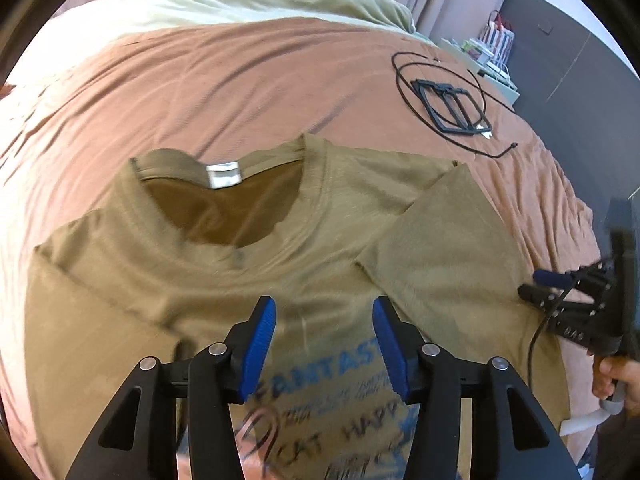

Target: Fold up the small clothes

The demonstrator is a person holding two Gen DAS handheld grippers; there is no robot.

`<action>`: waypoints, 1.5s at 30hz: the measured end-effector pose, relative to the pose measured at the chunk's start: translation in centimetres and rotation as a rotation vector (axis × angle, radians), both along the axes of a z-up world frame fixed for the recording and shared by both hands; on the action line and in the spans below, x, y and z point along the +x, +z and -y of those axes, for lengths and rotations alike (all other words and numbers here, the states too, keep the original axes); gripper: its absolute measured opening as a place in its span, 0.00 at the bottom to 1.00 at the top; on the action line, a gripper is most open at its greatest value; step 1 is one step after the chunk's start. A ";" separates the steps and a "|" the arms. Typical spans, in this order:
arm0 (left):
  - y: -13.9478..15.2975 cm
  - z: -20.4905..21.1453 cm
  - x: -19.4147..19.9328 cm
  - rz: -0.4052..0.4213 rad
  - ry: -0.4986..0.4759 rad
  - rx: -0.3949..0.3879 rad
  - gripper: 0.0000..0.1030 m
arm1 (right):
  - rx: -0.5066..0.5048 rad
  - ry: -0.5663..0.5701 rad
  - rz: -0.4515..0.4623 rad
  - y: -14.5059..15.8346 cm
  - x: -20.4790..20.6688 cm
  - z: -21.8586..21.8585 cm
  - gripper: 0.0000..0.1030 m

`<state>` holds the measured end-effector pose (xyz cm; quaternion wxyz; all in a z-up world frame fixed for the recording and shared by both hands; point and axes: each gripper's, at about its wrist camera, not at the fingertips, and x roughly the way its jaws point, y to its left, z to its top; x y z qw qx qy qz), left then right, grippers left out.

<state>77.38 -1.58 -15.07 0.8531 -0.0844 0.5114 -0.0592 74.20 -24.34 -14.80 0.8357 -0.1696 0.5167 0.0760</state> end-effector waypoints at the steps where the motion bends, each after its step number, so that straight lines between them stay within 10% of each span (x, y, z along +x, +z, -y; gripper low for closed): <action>1: 0.4 -0.3 -0.5 0.004 0.006 -0.003 0.51 | -0.030 -0.004 0.015 -0.1 -0.3 0.0 0.33; 33: 1.4 -9.0 -10.1 -0.002 0.127 -0.024 0.52 | 0.082 0.142 -0.022 0.7 -7.4 -8.9 0.33; 38: 0.8 -9.9 -10.1 -0.009 0.141 -0.028 0.52 | 0.114 0.157 -0.031 1.0 -7.1 -8.9 0.04; 45: 1.0 -10.4 -10.6 -0.004 0.147 -0.037 0.52 | 0.191 0.179 -0.045 4.3 -8.2 -8.0 0.03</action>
